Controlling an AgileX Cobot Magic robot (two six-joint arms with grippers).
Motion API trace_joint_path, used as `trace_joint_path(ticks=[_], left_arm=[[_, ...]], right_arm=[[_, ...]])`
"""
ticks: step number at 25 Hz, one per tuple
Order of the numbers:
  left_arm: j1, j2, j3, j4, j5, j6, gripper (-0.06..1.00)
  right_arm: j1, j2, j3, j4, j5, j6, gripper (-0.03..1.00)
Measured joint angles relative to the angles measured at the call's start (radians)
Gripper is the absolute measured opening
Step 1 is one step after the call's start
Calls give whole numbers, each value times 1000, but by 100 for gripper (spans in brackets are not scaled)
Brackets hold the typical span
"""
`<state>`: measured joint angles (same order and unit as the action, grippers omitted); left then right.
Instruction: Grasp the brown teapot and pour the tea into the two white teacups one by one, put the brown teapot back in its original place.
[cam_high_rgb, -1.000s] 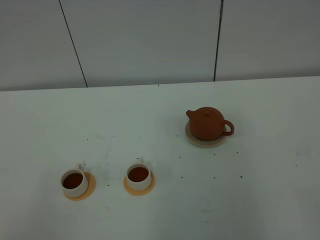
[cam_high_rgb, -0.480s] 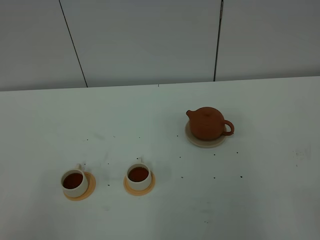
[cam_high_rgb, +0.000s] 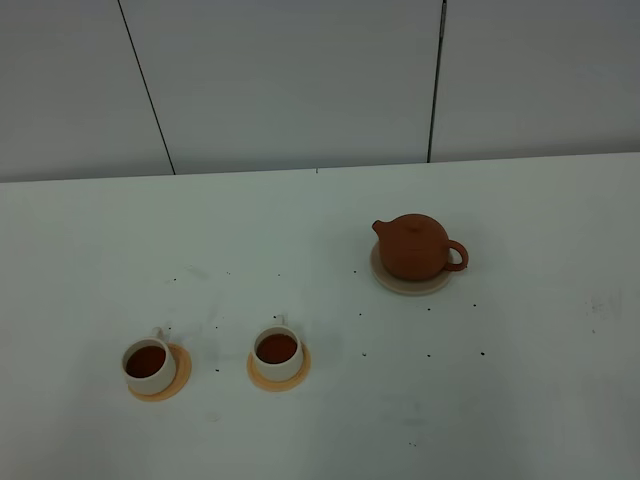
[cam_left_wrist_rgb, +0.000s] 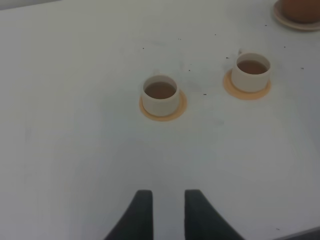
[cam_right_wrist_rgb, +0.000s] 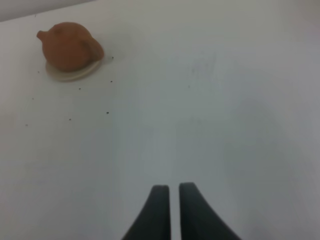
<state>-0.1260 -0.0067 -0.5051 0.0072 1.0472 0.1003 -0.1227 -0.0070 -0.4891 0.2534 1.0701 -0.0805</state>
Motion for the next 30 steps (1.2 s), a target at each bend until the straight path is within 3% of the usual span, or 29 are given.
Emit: trace_joint_path(ticks=[30], left_arm=[[0, 0, 0, 1, 0, 0, 23]], right_arm=[[0, 0, 2, 0, 0, 0, 7]])
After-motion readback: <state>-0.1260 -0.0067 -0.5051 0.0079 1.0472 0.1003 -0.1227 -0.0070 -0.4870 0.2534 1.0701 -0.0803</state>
